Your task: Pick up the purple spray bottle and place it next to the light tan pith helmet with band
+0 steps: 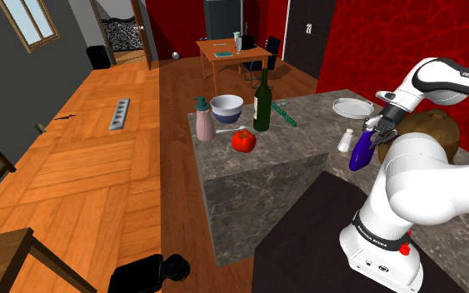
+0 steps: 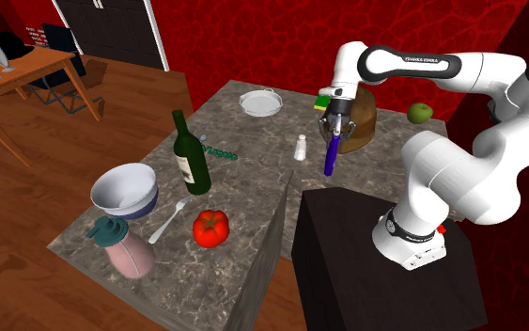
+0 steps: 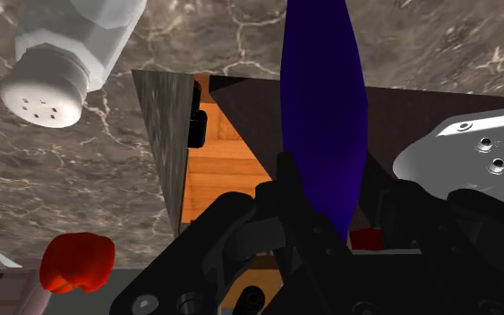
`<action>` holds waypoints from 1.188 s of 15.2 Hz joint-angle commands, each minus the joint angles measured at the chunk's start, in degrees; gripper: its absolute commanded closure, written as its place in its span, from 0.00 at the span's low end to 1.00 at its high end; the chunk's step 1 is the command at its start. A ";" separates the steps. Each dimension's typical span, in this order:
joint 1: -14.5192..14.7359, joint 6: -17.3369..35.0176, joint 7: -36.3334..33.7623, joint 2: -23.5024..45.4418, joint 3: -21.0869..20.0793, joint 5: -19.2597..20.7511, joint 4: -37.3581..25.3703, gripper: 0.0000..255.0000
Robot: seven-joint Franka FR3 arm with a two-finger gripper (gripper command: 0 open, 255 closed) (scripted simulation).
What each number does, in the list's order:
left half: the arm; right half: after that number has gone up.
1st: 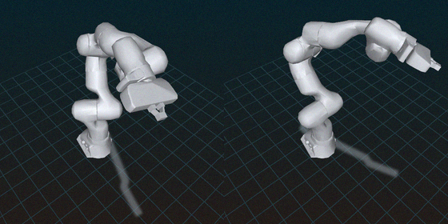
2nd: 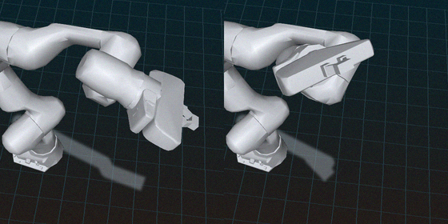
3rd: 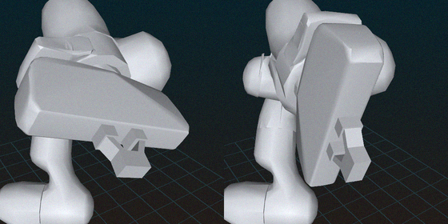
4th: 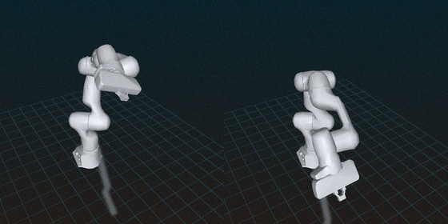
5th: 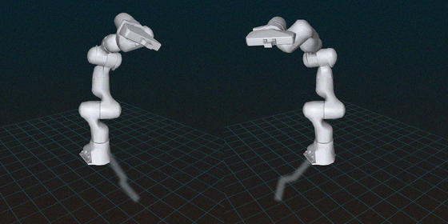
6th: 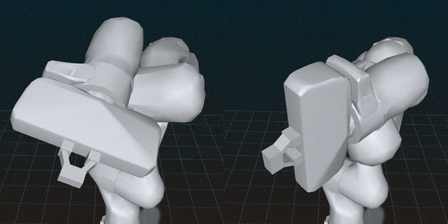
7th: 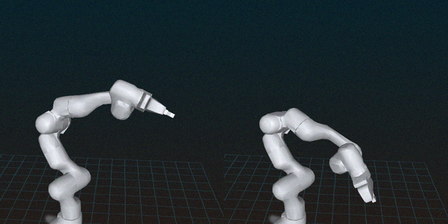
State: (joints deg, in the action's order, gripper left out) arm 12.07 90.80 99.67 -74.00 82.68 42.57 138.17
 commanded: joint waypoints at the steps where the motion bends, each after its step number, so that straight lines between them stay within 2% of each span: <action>1: -7.84 0.01 -0.02 -1.33 -0.31 -0.09 0.73 1.00; 4: -7.84 0.02 -0.01 -1.31 -0.31 -0.10 0.73 1.00; 5: -9.28 -0.23 0.70 -1.58 -0.09 0.44 1.48 0.00; 9: -7.97 0.71 -0.69 -1.46 -0.27 -0.01 1.73 0.00; 14: -6.25 -5.22 1.17 -0.13 -4.41 -3.93 -5.73 0.00; 18: -6.13 -5.49 0.89 -0.60 -4.47 -3.66 -5.77 0.00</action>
State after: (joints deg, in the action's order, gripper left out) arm 11.94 85.71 100.77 -73.51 78.93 39.27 132.25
